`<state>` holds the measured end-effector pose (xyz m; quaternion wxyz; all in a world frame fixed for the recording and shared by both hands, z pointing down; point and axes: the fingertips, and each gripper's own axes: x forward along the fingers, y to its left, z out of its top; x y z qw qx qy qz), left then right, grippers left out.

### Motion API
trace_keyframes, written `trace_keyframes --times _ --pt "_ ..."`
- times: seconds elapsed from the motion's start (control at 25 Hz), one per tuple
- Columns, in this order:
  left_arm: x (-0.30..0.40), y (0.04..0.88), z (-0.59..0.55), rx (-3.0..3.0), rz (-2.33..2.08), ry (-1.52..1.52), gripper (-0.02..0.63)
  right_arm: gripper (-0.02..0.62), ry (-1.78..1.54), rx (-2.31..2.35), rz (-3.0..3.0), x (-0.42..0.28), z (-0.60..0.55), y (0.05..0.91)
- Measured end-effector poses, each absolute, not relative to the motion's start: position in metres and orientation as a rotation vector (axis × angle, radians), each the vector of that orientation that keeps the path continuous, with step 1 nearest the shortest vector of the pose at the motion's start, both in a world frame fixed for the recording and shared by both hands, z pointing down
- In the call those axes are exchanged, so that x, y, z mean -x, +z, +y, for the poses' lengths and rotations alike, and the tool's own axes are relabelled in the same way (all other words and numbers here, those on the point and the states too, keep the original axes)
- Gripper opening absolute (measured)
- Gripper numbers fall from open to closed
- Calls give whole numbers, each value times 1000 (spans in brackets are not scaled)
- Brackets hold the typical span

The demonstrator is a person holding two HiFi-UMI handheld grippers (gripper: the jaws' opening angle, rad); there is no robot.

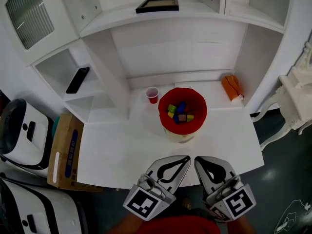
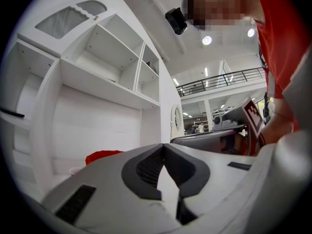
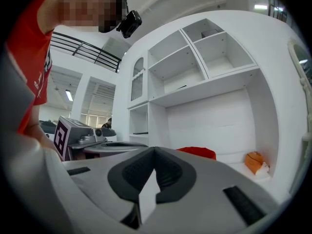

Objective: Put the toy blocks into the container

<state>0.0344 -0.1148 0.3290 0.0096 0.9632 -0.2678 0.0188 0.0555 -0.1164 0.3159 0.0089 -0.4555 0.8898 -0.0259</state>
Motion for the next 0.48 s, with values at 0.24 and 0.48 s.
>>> trace_keyframes --times 0.24,0.48 --pt "-34 328 -114 -3003 -834 59 14 6 -79 1425 2777 -56 -115 315" --pt "-33 328 -113 -3010 -832 66 14 6 -82 1426 2783 -57 -114 316"
